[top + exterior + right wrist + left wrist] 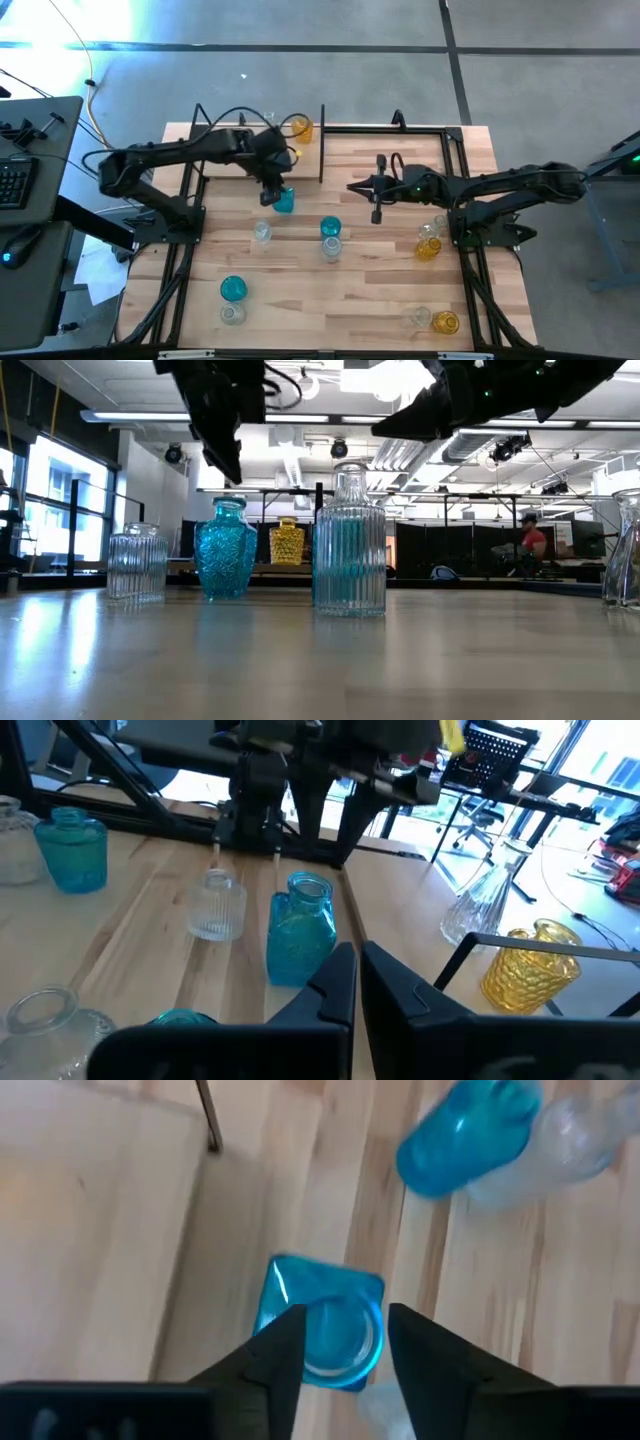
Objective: Sort vases onto shelf
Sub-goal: Put the blue vase on the shelf
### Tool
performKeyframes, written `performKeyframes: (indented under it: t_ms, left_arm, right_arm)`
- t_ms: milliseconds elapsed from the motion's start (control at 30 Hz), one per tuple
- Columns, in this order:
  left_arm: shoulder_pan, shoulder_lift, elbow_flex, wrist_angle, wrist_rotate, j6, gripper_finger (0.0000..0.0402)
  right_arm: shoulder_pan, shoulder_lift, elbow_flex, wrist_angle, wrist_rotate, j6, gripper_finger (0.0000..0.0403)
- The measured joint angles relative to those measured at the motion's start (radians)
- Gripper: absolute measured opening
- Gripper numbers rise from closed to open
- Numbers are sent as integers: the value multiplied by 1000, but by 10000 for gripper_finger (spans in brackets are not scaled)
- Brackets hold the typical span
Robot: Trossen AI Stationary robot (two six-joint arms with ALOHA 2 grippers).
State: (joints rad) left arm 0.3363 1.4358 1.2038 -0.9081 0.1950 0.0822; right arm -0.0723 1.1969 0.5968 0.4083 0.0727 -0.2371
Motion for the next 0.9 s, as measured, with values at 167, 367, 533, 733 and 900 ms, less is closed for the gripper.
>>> performKeyframes:
  t_ms: [167, 367, 533, 733, 900]
  left_arm:
    - [0, 91, 61, -101, -3, 15, 149]
    - [0, 133, 69, -95, -80, 19, 142]
    - [-2, 158, 70, -106, -82, 34, 133]
    - [-4, 197, 70, -137, -74, 85, 94]
    - [5, 193, 70, -141, -63, 110, 29]
  right_arm:
    - [0, 0, 0, 0, -1, -10, 0]
    - [0, 0, 0, 0, -2, -19, 0]
    - [0, 0, 0, 0, -2, -19, 0]
    - [0, 0, 0, 0, -2, -19, 0]
    - [0, 0, 0, 0, -2, -19, 0]
